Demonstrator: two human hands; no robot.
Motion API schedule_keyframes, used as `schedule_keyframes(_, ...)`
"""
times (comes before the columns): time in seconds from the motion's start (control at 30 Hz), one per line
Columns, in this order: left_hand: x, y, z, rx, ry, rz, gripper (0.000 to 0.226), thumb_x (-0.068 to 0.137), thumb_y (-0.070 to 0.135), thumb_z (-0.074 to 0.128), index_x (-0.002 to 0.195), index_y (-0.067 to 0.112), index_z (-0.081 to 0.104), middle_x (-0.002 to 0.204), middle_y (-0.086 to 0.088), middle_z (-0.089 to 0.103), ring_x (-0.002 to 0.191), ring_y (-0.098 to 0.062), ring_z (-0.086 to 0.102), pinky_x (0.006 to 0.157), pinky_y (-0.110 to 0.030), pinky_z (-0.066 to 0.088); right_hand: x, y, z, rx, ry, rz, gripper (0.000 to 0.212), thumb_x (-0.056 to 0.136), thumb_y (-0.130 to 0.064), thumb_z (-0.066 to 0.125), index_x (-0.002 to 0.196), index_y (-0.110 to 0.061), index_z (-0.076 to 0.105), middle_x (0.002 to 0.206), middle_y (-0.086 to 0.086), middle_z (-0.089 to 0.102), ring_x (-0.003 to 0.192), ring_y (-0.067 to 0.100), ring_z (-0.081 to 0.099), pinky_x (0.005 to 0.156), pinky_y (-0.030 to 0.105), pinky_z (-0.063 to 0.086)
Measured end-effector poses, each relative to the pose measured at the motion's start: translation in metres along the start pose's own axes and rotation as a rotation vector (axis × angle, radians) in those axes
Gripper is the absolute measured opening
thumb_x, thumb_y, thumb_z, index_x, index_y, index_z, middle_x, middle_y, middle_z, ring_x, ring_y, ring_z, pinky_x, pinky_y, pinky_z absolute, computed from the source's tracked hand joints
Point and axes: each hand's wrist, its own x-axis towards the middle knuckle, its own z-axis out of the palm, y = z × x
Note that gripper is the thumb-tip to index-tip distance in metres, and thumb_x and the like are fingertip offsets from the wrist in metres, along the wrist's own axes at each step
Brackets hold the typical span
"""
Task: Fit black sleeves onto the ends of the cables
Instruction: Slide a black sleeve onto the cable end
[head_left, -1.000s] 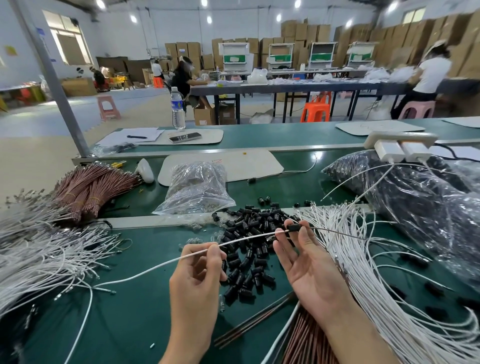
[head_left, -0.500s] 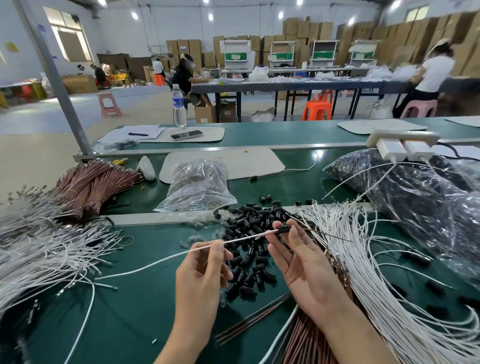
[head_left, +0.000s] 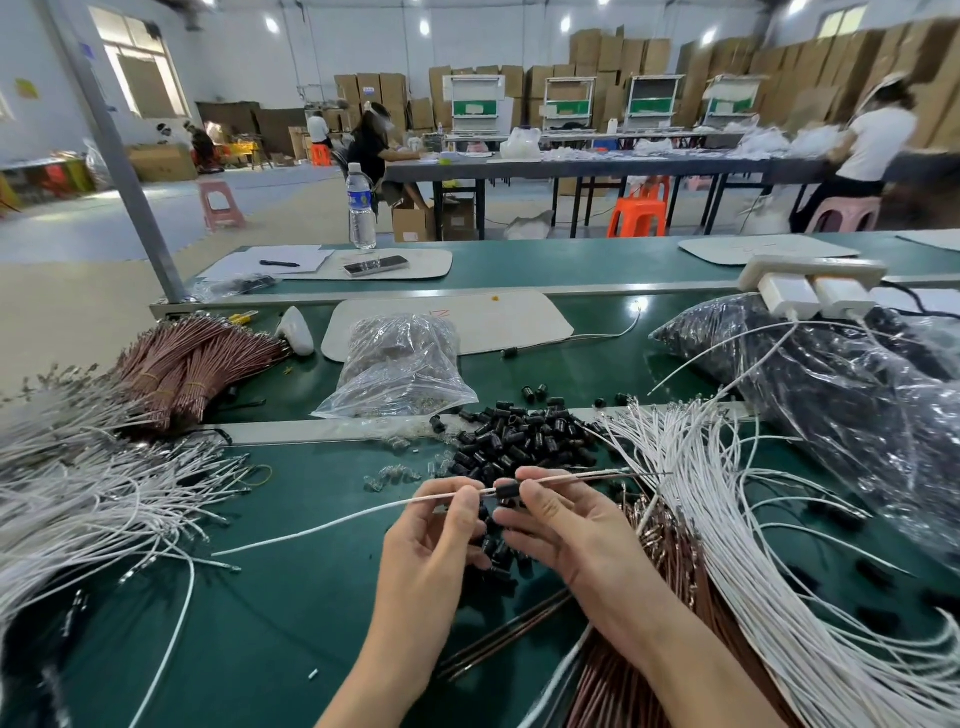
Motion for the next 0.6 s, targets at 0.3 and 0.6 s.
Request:
schedule_keyframes(0.3, -0.001, -0.002, 0.002, 0.017, -0.078, 0.006, 0.021, 0.088, 0.033, 0.064, 0.100, 0.021, 0.075, 0.082, -0.008, 0.077, 0.069, -0.015, 0.070, 0.058, -0.022, 0.055, -0.004, 0.002, 0.005, -0.209, -0.030, -0.049, 0.030, 0.075, -0.037, 0.080, 0.101, -0.022, 0.080, 0.099, 0.010, 0.078, 0.091, 0.020, 0.075, 0.072, 0.027, 0.060)
schedule_keyframes(0.6, 0.008, 0.001, -0.007, -0.103, 0.045, -0.007, 0.022, 0.087, 0.031, 0.062, 0.098, 0.026, 0.081, 0.081, -0.010, 0.075, 0.066, -0.014, 0.065, 0.060, -0.024, 0.056, 0.000, -0.012, -0.007, -0.037, 0.098, -0.121, 0.031, 0.070, -0.034, 0.082, 0.095, -0.017, 0.082, 0.106, 0.012, 0.076, 0.093, 0.023, 0.074, 0.072, 0.027, 0.061)
